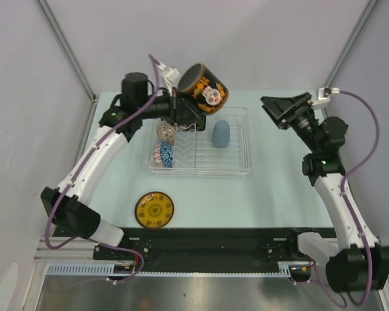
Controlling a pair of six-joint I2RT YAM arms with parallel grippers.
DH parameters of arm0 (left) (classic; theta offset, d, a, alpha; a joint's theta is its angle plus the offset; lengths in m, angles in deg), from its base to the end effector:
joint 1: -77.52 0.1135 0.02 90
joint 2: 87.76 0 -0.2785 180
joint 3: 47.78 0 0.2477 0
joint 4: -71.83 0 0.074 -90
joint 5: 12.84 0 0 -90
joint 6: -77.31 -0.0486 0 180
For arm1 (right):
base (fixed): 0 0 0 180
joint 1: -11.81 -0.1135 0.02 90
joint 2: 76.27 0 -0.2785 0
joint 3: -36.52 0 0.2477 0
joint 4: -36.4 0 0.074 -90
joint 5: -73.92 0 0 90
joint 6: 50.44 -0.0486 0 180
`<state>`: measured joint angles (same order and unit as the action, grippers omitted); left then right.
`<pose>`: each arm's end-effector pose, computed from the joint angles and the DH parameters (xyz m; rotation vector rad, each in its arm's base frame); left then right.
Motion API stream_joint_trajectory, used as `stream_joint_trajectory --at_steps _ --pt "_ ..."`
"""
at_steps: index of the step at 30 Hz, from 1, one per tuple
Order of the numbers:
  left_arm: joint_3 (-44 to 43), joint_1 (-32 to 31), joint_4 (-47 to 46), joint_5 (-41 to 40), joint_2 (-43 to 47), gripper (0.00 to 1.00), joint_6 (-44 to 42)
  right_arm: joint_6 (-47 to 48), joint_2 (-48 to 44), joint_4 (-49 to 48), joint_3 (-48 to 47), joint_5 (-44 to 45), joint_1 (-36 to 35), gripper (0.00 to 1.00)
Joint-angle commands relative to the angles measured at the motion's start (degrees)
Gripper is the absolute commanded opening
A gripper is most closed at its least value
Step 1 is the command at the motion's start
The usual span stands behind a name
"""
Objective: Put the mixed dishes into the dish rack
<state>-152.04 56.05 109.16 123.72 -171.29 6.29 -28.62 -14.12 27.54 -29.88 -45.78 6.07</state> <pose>0.2879 -0.1511 0.4472 0.6362 1.8450 -1.2291 0.2464 0.0490 0.4045 0.3369 1.4887 1.4032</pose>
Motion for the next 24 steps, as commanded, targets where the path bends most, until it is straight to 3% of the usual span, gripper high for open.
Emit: stream_joint_trajectory --at_steps 1,4,10,24 --pt "-1.87 -6.03 6.47 -5.16 -5.14 0.0 -18.7 10.42 -10.35 10.44 -1.32 0.15 3.54 0.71" --pt "-4.31 -8.23 11.2 -4.2 -10.41 0.0 -24.32 14.47 -14.32 17.48 -1.5 2.61 3.72 0.72" --pt "-9.68 -11.04 15.01 -6.31 -18.95 0.0 -27.59 18.17 -18.46 26.11 -1.5 5.34 3.89 0.73" --pt "-12.6 -13.77 12.81 -12.81 -28.88 0.0 -30.49 19.32 -20.75 32.1 -1.5 7.19 4.33 0.74"
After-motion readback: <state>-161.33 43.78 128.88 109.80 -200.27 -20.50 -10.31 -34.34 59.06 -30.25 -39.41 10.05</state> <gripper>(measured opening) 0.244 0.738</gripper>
